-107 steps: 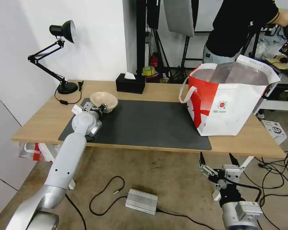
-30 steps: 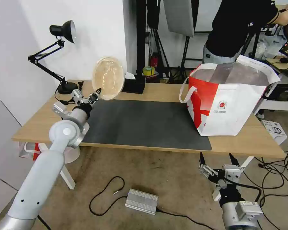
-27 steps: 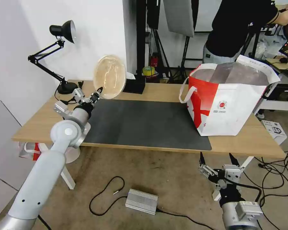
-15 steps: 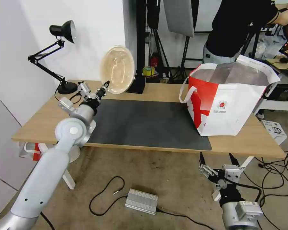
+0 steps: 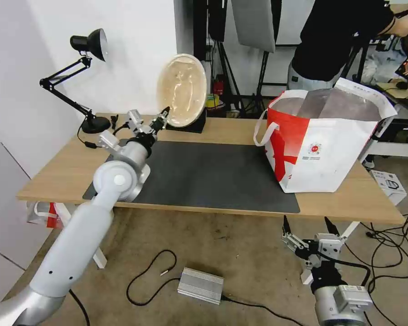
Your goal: Pick up the trash from the table and place it into the takeout bag.
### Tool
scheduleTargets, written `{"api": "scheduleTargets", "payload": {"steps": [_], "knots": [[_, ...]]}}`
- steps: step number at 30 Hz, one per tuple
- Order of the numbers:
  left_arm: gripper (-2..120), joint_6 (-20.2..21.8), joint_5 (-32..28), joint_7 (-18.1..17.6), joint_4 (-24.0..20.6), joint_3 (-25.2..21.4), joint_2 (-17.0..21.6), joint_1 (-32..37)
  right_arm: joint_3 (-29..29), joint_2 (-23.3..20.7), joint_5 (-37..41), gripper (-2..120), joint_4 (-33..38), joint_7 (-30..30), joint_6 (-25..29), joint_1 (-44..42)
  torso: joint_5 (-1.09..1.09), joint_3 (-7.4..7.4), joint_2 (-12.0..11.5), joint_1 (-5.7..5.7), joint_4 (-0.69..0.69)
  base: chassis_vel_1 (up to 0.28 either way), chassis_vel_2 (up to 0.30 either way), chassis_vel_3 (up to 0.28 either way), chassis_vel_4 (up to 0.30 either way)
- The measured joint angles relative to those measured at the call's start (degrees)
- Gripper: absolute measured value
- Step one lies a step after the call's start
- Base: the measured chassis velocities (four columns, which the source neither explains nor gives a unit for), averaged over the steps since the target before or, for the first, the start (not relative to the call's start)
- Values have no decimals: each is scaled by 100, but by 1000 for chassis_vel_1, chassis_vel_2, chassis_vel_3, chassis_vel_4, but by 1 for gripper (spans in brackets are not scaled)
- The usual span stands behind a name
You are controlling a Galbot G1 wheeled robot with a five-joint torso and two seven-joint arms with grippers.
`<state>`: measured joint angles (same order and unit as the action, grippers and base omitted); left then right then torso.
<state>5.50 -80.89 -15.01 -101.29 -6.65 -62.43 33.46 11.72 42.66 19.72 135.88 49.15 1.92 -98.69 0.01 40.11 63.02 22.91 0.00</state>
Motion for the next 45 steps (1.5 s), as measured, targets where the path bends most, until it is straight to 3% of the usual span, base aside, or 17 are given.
{"api": "scheduleTargets", "payload": {"steps": [33,45], "knots": [[0,-176,61,119,1121,1123,-745,-1337,0,0,0,100,0,0,0,0,0,0,0,1,0,0,0,0,0],[0,-201,100,144,1633,1342,-1245,-1794,0,0,0,100,0,0,0,0,1,0,0,1,0,0,0,0,0]]}}
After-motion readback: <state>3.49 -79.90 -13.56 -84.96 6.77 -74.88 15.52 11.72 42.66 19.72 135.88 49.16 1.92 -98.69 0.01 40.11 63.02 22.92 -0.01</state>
